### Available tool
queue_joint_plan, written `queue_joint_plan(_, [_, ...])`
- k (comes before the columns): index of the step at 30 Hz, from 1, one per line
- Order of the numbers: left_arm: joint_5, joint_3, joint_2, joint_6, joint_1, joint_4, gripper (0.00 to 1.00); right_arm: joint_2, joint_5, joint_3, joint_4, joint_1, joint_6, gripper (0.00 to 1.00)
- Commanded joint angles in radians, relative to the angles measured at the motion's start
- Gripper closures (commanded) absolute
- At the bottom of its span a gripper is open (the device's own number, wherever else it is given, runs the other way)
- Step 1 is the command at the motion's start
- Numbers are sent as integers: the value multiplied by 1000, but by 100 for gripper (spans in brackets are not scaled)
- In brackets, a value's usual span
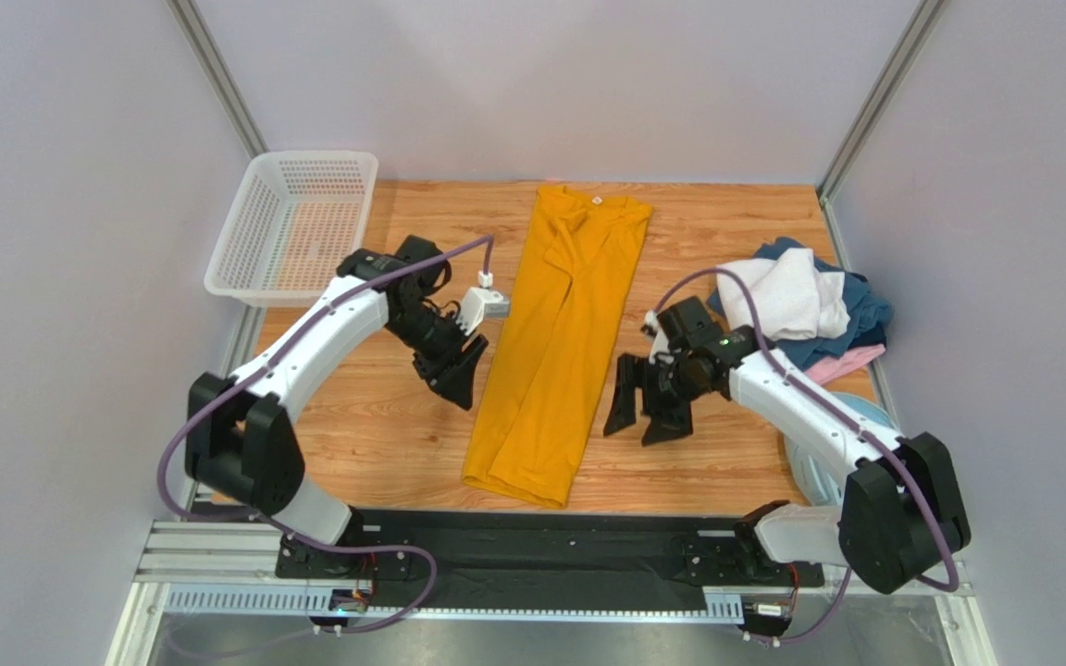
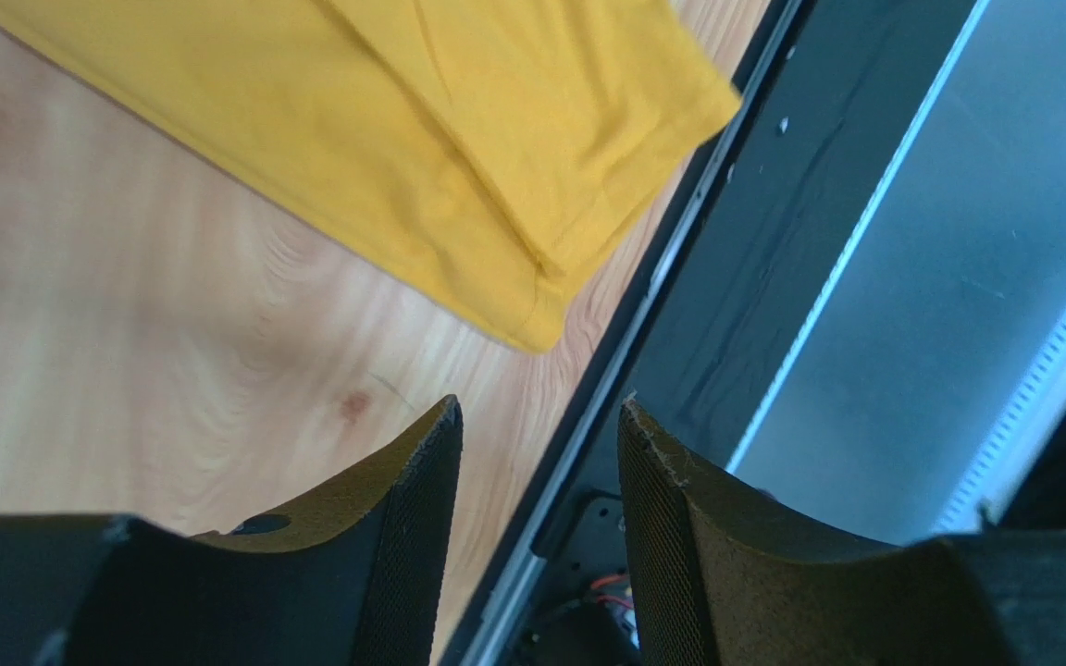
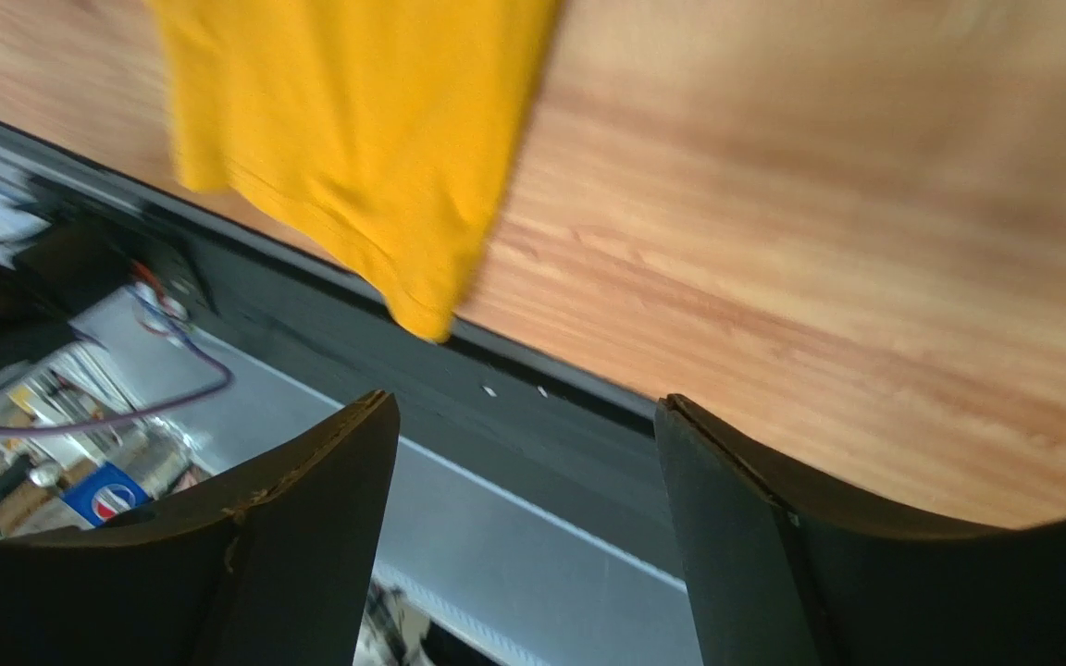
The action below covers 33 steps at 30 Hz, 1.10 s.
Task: Fold and stack the t-shirts
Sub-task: Rotate the tshirt 80 degrees, then grab the bottom of the folded rectangular tshirt with both arms
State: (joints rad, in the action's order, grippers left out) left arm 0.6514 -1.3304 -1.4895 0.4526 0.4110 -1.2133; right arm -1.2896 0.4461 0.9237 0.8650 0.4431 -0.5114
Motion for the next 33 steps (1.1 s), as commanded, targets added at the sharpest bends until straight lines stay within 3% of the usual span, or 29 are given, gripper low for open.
queue_joint_plan(1, [30,66,-69,40,-5,61,48,26,15,-109,-24,100,-84,26])
queue_joint_plan(12, [-26,180,-190,9,153,103,48,-175,141,-76,-115,244,-99,30])
queue_joint_plan(26, [-19,211,-304,1,158,129,48,-350,163,7,-178,347,-114,37])
queue_joint_plan(33, [-70,260,-276,-86,166,271,47,-370,108,24,-196,376,-154,42])
